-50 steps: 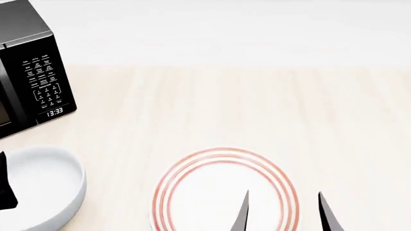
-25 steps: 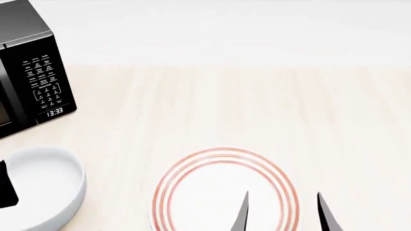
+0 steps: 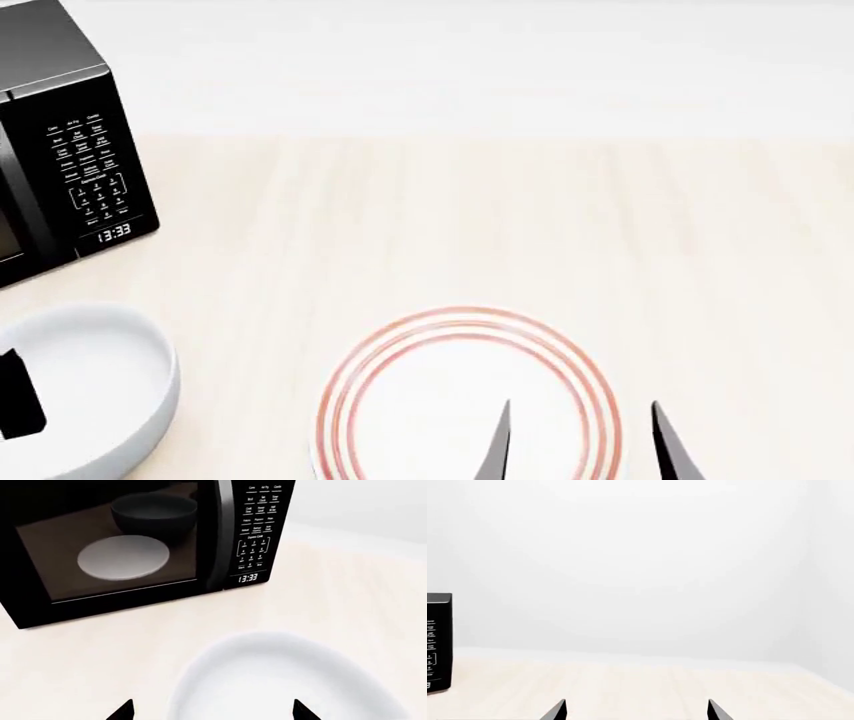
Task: Pick up the white bowl and put it on the plate.
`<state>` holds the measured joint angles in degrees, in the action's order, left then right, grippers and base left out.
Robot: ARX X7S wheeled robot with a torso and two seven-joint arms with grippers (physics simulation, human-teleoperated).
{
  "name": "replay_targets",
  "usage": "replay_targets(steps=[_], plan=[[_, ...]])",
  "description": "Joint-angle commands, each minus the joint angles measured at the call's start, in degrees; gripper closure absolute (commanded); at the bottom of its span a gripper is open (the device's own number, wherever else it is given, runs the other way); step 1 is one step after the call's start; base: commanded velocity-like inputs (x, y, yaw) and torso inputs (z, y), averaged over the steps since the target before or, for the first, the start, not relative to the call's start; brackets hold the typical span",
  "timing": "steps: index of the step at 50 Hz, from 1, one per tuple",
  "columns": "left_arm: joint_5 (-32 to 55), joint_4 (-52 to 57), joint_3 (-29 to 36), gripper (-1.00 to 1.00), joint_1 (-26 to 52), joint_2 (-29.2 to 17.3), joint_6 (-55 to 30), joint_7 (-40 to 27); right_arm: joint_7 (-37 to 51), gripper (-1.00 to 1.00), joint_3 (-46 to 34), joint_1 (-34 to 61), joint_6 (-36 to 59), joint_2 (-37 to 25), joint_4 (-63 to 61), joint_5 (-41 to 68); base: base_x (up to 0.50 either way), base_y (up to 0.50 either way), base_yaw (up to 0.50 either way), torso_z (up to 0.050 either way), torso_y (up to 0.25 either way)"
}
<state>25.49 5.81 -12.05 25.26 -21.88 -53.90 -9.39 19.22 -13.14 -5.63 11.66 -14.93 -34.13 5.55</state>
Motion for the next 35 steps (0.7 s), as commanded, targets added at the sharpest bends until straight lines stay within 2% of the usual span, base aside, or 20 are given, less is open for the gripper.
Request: replay_targets(steps=[1, 25, 35], plan=[[-1.36, -5.54, 1.80, -1.00, 2.51, 0.13, 2.24, 0.60, 0.25, -1.00, -0.50, 0.27, -0.10, -0.38, 0.26, 0.47, 0.00, 0.00, 0.00, 0.000, 0.000], [-4.03, -14.65, 2.71, -1.00, 3.95, 1.37, 8.54, 0.03, 0.84, -1.00, -1.25, 0.41, -0.33, -1.15, 0.90, 1.13, 0.00, 0.00, 0.00, 0.000, 0.000], [-4.52, -13.42, 3.81, -1.00, 3.30, 1.81, 8.08, -0.85, 1.15, -1.00, -1.36, 0.54, -0.38, -1.49, 0.88, 1.39, 0.00, 0.00, 0.00, 0.000, 0.000]])
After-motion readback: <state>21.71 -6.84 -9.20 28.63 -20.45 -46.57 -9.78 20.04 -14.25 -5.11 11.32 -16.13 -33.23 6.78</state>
